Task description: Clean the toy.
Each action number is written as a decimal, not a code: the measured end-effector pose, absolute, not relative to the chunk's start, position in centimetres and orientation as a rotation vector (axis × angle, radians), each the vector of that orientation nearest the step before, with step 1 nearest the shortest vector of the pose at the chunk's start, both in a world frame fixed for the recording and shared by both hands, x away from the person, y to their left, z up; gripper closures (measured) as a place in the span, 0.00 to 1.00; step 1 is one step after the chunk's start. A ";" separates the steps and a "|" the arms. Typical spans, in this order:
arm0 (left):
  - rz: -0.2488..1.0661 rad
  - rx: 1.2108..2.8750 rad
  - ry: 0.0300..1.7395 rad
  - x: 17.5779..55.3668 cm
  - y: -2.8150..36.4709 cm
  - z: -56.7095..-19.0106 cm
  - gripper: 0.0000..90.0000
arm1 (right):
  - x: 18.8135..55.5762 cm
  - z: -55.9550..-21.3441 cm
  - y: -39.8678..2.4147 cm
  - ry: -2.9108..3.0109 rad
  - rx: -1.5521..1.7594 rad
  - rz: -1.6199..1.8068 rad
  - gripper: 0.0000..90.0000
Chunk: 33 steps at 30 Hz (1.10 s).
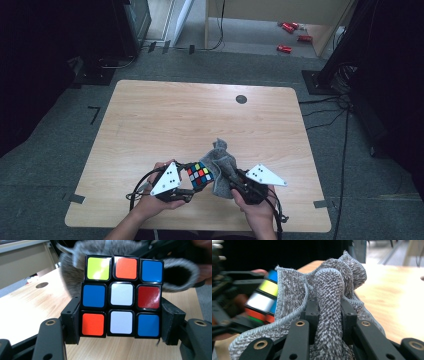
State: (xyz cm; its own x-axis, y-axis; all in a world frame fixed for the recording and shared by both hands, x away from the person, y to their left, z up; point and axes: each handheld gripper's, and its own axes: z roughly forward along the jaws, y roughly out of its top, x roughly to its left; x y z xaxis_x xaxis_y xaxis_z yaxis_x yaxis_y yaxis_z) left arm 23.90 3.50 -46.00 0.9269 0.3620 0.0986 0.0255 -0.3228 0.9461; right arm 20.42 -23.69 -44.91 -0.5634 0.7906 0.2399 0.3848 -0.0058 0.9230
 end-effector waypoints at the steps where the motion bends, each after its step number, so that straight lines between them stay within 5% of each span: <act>1: 0.338 1.867 0.290 24.0 3.6 -45.9 0.38 | 20.5 -45.0 -24.0 1.920 1.231 1.593 0.83; 25: 0.344 1.890 0.260 23.6 3.3 -46.0 0.38 | 20.0 -44.4 -23.2 1.923 1.119 1.707 0.81; 33: 0.158 1.747 0.339 24.8 4.7 -45.6 0.38 | 20.7 -45.2 -24.5 1.876 1.198 1.751 0.81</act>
